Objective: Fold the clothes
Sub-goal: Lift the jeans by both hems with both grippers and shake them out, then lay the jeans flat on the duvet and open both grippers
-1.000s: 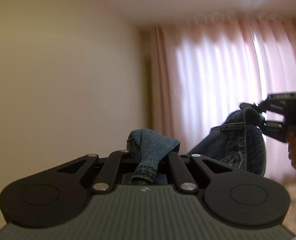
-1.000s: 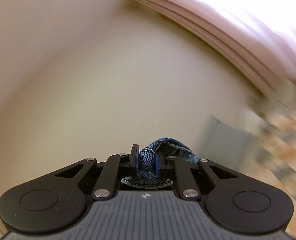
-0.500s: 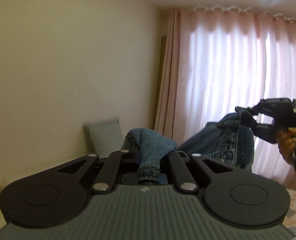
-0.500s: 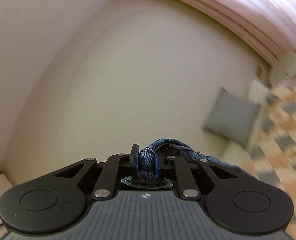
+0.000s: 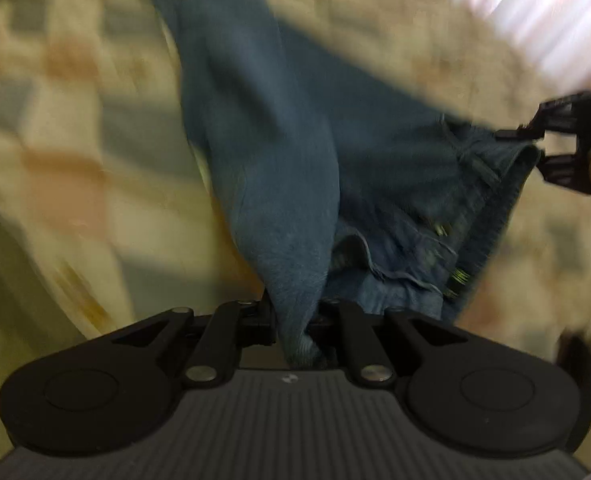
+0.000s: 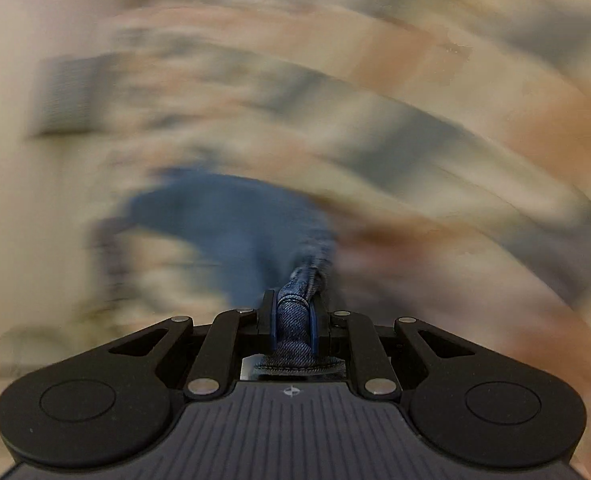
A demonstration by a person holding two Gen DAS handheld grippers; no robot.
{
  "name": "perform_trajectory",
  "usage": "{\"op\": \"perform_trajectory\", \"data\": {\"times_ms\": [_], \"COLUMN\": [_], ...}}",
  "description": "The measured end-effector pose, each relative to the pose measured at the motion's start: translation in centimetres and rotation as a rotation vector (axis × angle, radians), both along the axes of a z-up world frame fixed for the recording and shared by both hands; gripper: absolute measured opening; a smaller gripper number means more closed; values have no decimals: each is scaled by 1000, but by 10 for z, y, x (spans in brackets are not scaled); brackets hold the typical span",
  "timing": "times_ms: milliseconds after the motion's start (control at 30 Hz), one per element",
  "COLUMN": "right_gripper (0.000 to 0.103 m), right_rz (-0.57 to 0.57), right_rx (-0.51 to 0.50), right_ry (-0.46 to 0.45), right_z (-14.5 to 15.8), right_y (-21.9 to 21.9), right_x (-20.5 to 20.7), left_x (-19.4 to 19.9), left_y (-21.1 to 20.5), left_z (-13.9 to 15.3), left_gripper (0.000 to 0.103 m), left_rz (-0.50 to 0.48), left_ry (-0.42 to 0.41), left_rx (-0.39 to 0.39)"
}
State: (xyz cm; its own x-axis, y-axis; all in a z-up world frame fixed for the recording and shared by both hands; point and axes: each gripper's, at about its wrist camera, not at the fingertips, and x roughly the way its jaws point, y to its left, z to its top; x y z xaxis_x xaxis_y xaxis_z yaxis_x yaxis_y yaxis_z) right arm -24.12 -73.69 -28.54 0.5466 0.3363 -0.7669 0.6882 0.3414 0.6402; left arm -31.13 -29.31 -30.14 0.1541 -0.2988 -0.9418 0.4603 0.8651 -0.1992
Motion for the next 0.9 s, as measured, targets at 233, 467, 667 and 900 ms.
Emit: {"op": "perform_trajectory", "data": {"times_ms": [233,467,667,900], "right_gripper": [16,14,14,15], "right_rz": [-93,108,172,170], "right_rx": [-37,-125,-322,-381], "right_ry": [39,-26,4,121], "right_z": [-130,-48,24,-19], "right_y": [-9,-42,-106,-166], "right_x": [-57,-58,-76,-144], "left_x": [-27,-62,-110,-159], "left_y": [-35,-90,-169,-244], "left_z": [-41,13,32,-41], "left_gripper": [5,4,4,7], "left_rz": [-180,-530,-693,-825], "left_ry": [-19,-139,-126,-27], "left_rx": [98,-38,-194,-137]}}
